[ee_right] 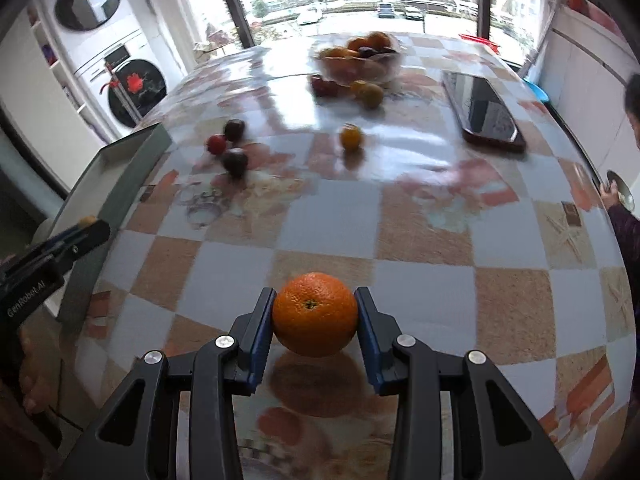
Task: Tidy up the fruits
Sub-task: 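Carry the mandarin and yellow-green fruit over the grey tray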
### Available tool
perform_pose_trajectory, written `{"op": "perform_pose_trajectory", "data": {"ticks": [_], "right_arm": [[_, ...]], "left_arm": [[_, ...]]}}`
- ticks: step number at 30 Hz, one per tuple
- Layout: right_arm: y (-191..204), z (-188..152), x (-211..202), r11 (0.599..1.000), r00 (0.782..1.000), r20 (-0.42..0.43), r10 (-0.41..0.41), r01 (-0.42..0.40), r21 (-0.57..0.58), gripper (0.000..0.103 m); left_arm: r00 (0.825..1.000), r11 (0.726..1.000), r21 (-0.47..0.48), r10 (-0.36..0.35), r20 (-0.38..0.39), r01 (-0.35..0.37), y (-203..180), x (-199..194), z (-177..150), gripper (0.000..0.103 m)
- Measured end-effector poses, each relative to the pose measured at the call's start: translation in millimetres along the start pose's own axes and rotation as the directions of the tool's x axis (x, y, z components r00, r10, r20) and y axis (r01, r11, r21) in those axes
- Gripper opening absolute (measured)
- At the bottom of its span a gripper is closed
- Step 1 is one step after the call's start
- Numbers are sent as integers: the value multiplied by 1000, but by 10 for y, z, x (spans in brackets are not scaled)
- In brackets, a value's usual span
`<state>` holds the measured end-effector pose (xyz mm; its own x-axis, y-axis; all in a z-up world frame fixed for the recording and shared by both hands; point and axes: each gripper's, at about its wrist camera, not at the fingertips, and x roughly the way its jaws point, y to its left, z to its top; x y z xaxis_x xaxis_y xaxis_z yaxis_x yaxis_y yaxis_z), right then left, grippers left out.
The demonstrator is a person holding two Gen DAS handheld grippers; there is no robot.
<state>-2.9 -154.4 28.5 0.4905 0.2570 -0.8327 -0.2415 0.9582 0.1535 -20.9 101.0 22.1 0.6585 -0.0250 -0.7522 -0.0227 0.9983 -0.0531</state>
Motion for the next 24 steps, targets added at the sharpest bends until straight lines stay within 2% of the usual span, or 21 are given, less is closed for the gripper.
{"op": "perform_pose_trajectory", "data": {"ticks": [7,16,24], "right_arm": [[553,189,19,995,999,-2,40,-40,-89,43],[1452,444,144,966,992,-19,124,-125,-228,43],[2076,663,327,936,982,-48,182,-188,-298,42]], "left_arm": [[997,997,-58,56,46,-53,448,-142,32,29],[986,972,-170,166,22,-159,1174,-52,-23,29],[978,954,-216,211,-7,-207,1486,72,-75,29]]}}
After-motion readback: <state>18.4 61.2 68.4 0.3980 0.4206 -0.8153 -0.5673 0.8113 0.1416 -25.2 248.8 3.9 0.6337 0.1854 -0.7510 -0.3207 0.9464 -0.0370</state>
